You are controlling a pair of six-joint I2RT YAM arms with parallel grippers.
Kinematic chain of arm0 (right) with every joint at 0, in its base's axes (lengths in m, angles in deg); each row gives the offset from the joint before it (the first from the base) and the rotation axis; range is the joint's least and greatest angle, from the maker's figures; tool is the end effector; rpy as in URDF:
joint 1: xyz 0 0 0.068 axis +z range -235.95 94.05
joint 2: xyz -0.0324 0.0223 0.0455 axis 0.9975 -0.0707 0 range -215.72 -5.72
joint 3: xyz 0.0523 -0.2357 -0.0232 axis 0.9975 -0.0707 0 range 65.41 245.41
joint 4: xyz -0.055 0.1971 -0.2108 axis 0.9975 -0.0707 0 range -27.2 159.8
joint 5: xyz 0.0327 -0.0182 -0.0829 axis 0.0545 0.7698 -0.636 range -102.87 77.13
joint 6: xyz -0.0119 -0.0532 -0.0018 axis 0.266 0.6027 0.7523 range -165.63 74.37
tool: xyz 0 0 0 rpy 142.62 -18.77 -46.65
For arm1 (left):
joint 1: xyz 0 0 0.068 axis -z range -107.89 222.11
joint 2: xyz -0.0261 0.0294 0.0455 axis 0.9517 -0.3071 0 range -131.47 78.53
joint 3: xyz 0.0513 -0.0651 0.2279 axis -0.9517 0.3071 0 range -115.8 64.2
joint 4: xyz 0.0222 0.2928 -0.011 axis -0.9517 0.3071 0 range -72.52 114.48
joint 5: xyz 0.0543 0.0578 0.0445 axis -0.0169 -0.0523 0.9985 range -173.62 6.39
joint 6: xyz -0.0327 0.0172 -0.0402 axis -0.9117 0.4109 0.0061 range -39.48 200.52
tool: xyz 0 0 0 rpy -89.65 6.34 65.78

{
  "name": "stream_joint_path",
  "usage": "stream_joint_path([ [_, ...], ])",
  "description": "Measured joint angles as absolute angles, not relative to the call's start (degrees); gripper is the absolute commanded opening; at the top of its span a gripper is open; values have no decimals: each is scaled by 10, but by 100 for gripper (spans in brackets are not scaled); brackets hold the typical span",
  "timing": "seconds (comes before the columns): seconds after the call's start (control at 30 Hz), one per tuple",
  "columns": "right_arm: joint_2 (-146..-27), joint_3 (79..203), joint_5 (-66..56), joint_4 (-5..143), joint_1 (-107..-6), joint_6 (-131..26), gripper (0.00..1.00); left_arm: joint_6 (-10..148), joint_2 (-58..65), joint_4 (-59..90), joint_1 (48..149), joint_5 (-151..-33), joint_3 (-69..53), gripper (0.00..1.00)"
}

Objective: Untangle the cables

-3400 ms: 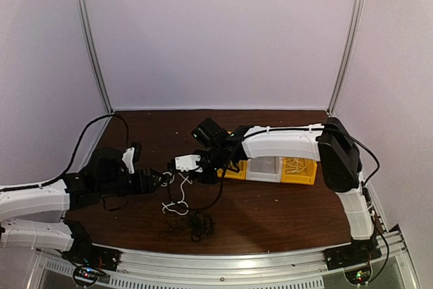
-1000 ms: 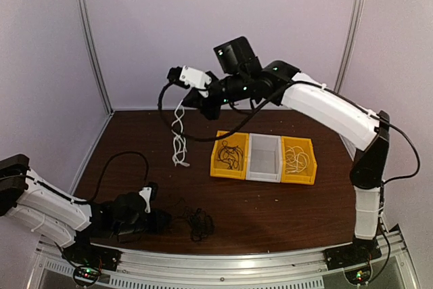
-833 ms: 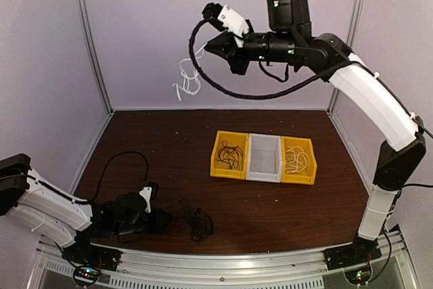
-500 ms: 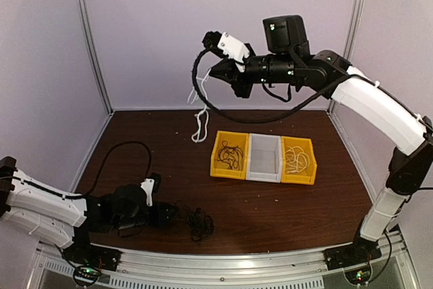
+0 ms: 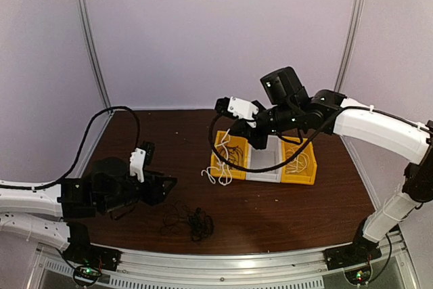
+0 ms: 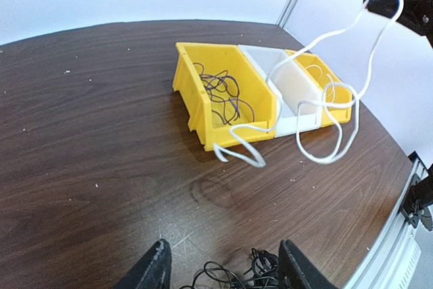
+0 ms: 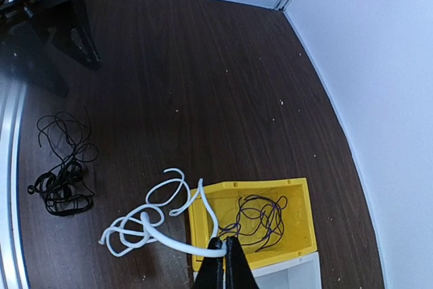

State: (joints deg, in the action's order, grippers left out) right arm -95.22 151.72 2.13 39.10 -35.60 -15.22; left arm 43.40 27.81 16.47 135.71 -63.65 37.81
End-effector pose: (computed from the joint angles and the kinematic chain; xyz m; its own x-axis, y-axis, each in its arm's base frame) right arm 0.2422 0.3069 0.3294 0.1391 -0.5986 -0.7889 -0.9397 0.1716 -0.2959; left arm 0.1230 -0.2198 0.1902 -0.5643 -0.1392 -0.8137 0.4537 0.7712 -0.4465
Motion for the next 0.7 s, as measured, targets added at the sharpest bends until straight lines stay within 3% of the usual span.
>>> stream_joint_path([
  [0.2,-900,1393,39,415,-392,-172,0,492,193,143,1357,-674,334,47],
  [0.5,-885,1235,122,482,-470,-199,0,536,-45,54,1357,-771,225,54],
  [0.7,-897,1216,163,508,-491,-214,0,512,-147,-46,1360,-839,216,52],
])
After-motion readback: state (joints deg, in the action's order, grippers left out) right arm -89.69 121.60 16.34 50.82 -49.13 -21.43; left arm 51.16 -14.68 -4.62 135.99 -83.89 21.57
